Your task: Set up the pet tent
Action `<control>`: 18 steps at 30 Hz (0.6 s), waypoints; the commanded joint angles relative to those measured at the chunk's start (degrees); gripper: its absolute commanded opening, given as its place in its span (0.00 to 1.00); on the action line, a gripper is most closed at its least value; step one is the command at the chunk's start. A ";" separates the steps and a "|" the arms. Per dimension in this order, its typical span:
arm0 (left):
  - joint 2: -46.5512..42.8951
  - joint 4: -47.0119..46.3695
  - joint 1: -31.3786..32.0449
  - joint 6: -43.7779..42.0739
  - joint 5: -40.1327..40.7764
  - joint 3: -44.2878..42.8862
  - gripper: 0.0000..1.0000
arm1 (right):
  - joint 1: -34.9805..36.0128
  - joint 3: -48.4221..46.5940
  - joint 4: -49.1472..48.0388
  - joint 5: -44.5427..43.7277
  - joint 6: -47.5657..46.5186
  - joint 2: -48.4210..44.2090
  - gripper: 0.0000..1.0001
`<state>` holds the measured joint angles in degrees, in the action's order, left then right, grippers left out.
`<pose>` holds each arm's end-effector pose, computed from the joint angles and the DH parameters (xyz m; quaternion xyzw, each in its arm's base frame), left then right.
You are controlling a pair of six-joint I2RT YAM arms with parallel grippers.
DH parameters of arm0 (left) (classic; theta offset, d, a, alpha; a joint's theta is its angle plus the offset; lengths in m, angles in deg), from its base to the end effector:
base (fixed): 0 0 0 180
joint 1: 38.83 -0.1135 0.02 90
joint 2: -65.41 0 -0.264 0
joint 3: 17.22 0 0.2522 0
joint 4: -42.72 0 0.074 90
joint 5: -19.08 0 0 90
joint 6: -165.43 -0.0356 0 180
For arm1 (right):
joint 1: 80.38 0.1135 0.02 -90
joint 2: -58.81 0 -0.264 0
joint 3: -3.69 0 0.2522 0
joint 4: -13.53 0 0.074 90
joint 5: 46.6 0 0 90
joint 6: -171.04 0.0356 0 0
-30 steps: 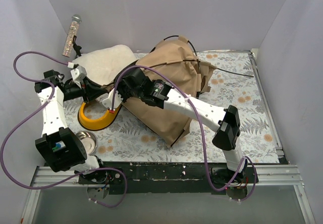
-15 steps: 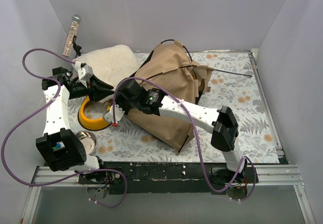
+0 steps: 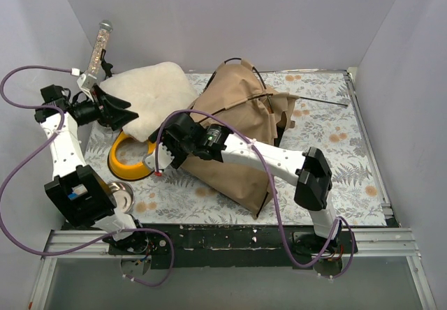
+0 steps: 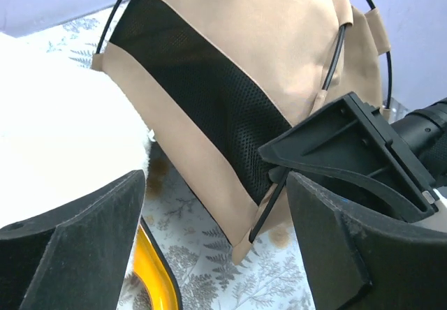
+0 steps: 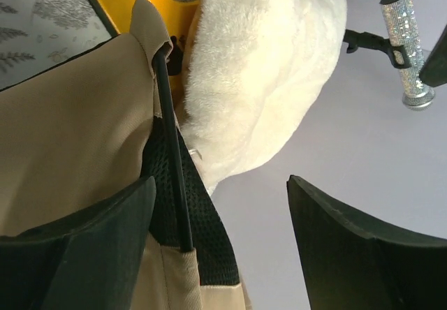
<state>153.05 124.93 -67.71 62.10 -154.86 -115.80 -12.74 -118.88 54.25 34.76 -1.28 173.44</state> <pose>0.2638 0.1051 0.3515 0.0086 0.7416 -0.5720 0.3505 0.1844 0.4341 0.3292 -0.8361 0.2617 -0.1266 0.4651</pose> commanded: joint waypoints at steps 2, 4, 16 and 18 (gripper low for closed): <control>-4.30 -38.21 -0.03 43.56 3.06 2.44 0.84 | 0.13 -0.09 11.16 5.64 6.64 -7.48 0.85; -4.84 -43.39 0.14 47.07 5.44 2.73 0.85 | 0.13 -0.08 15.64 7.84 8.23 -9.15 0.86; -6.86 -37.60 3.74 44.00 14.68 -1.32 0.87 | -4.51 -3.85 18.93 18.22 22.36 -20.76 0.87; -8.09 -35.41 4.88 42.42 15.65 -1.49 0.87 | -9.78 -8.93 18.74 18.14 27.28 -20.06 0.87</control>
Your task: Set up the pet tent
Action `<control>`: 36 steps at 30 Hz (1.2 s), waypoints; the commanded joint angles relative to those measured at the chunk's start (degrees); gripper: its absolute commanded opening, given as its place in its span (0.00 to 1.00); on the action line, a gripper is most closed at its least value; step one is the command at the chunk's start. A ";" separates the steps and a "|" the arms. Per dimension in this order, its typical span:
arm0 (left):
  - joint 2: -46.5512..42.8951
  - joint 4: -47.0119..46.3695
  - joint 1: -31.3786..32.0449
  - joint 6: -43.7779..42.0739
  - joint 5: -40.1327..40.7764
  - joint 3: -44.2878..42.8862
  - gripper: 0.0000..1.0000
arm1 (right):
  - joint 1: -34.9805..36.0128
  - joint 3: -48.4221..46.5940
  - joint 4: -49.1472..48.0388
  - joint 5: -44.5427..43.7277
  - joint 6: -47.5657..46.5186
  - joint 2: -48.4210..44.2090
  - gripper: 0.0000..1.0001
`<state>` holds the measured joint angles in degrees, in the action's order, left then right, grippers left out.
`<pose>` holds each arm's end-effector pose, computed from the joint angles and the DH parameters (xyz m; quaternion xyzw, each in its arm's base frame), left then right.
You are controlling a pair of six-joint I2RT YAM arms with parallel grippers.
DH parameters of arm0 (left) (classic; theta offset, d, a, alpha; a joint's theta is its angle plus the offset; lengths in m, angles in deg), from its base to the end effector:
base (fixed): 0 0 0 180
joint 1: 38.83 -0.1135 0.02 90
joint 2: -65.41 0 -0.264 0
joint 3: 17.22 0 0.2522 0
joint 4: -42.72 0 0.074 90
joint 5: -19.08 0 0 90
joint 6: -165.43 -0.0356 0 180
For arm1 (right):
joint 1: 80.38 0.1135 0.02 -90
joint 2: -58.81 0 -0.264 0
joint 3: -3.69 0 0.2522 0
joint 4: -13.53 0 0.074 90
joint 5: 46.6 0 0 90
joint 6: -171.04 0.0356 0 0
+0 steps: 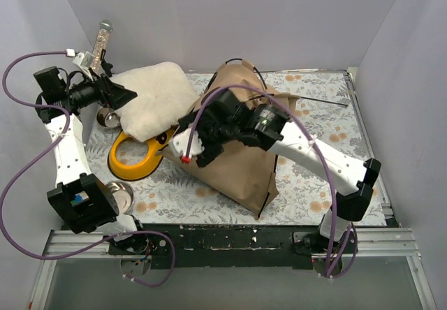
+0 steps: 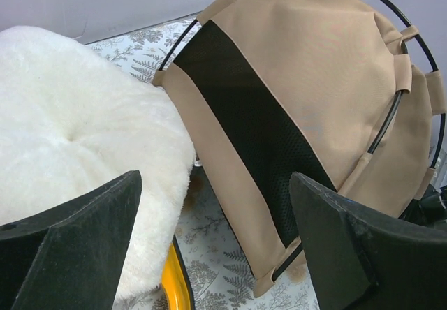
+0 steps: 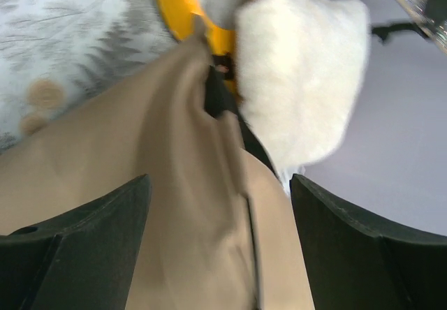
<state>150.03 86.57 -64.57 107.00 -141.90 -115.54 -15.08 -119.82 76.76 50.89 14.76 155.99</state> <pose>0.2977 0.1062 0.3931 -0.0842 0.7581 -0.5232 0.3801 0.1489 0.3348 0.4217 -0.8261 0.3394 0.0546 0.4465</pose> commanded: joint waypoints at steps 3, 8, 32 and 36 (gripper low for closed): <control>-7.01 6.20 4.72 -6.07 4.53 -2.19 0.87 | -19.12 -17.22 0.51 4.90 17.93 0.27 0.87; -9.82 6.74 8.60 -6.96 4.98 -1.49 0.88 | -35.12 -15.09 5.02 11.83 15.32 -4.17 0.86; -12.19 7.62 13.69 -1.34 11.56 -4.13 0.86 | -57.12 5.60 12.58 37.69 -24.07 0.99 0.65; -12.02 6.83 13.61 2.08 13.32 -5.71 0.85 | -57.74 5.61 12.93 38.83 -21.00 0.55 0.19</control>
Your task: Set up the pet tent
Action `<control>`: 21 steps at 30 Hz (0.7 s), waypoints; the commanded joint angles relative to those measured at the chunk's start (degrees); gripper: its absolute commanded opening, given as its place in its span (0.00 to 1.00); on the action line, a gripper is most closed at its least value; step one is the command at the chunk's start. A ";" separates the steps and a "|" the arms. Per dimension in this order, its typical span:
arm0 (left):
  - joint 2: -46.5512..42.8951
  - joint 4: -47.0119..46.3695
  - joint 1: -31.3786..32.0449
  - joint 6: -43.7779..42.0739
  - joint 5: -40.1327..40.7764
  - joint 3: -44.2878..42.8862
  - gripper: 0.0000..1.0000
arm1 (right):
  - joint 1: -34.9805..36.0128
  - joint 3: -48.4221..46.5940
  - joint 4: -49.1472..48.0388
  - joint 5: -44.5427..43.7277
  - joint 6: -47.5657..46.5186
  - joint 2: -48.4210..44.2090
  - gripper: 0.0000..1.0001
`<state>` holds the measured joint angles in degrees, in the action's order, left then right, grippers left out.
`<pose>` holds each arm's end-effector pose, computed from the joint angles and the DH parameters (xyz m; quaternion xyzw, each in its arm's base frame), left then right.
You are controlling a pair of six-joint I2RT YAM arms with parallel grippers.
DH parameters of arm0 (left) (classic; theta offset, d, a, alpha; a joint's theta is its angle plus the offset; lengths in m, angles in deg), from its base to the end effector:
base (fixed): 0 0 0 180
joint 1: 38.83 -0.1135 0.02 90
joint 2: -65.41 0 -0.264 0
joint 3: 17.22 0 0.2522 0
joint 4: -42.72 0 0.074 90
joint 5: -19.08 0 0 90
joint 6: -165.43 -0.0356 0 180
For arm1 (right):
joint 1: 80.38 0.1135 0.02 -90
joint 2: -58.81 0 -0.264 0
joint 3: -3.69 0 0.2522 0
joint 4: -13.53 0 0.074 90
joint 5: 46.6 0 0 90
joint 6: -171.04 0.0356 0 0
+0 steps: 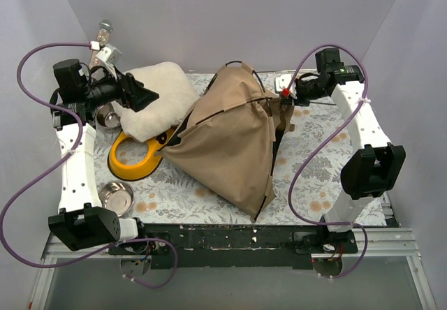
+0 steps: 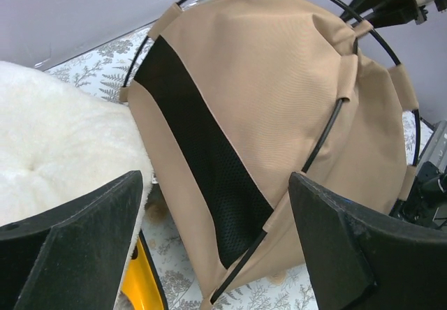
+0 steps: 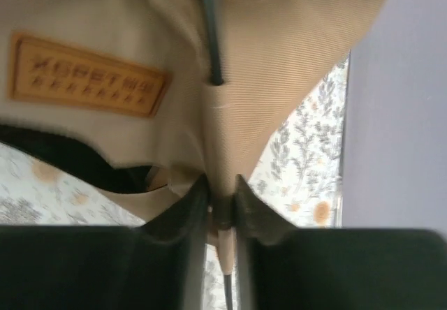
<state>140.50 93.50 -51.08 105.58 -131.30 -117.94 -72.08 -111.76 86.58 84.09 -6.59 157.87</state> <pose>0.2630 0.0254 0.4388 -0.0125 0.7777 -0.4914 0.3918 0.3519 0.0748 0.3610 -0.7339 0.5274 0.0847 0.4196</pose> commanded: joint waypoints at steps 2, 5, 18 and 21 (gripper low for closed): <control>-2.32 -0.89 0.12 5.52 3.16 -4.44 0.84 | -1.96 -2.55 4.17 7.21 1.50 -2.90 0.01; -1.44 -1.33 0.12 6.41 3.16 -7.34 0.84 | -4.07 -1.67 3.82 9.93 4.83 -6.77 0.01; 0.76 -16.35 0.12 19.06 4.74 -12.36 0.83 | -4.78 22.06 -34.75 -11.13 61.41 -35.69 0.01; -1.52 -19.95 0.12 20.82 4.92 -8.60 0.83 | -4.78 24.25 -38.70 -18.52 72.39 -38.32 0.01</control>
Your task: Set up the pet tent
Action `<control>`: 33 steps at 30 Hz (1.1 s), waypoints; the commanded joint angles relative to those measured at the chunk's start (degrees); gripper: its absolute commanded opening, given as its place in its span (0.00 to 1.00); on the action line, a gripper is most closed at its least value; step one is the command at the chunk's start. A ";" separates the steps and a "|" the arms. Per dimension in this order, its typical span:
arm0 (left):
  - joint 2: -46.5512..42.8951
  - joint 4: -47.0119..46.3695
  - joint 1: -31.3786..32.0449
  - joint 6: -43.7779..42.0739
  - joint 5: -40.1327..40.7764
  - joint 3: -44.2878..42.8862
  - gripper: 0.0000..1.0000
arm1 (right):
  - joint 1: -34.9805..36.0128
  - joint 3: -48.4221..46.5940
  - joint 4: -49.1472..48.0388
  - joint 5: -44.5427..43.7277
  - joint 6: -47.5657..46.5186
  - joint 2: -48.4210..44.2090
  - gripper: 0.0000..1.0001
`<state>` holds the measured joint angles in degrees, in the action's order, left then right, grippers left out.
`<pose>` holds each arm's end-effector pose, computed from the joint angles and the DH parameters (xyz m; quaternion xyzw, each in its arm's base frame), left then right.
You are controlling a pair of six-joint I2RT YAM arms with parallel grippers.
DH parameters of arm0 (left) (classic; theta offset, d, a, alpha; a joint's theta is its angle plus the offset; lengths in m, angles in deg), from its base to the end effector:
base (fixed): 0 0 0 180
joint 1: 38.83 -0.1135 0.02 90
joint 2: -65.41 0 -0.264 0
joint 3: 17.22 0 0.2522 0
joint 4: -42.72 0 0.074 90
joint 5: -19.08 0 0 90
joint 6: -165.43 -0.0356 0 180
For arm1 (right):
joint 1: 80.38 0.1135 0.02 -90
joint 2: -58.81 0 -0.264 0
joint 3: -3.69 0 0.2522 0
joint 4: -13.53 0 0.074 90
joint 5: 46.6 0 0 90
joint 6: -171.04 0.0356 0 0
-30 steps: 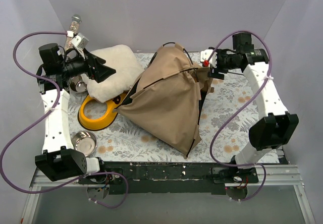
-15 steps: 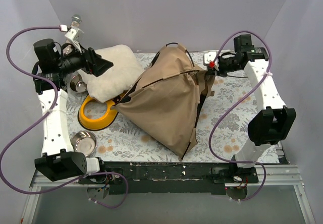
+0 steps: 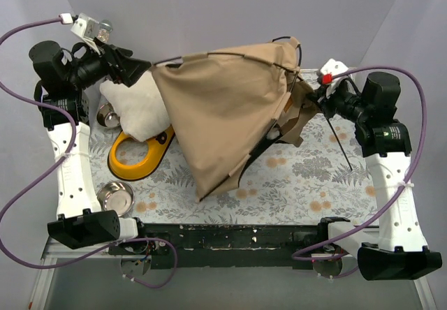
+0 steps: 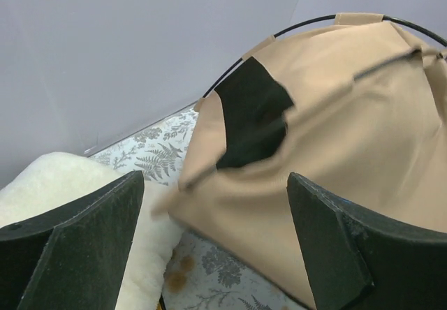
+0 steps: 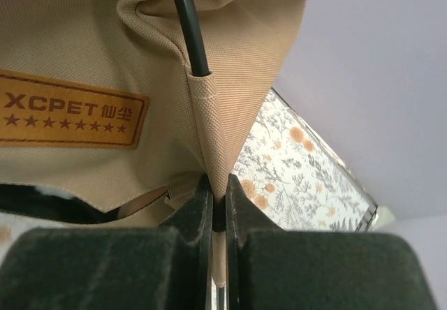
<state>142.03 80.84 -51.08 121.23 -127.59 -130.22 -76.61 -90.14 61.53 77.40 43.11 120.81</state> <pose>0.2560 0.0251 0.5171 -0.0176 0.7128 -0.5031 0.4885 0.2080 0.0337 0.4508 -0.4362 0.6520 0.0547 0.6177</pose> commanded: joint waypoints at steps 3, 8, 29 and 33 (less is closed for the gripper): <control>-5.51 -9.59 0.21 5.79 0.51 7.65 0.82 | 0.71 5.80 -19.55 -19.12 37.54 -3.72 0.01; -7.62 -10.47 0.12 4.74 -1.43 10.56 0.82 | 6.50 8.01 -26.06 -33.00 49.96 -5.66 0.01; -6.40 -8.29 0.12 3.69 -9.08 13.81 0.81 | 24.62 -4.66 -3.49 -63.19 76.84 0.67 0.01; -6.92 -2.31 0.12 0.35 -8.55 15.12 0.81 | 24.62 -2.72 -0.93 -61.07 85.64 2.95 0.01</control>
<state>136.20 72.98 -51.08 124.96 -134.84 -116.52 -52.13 -93.92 60.24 16.27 116.09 122.36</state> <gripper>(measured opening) 0.812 0.068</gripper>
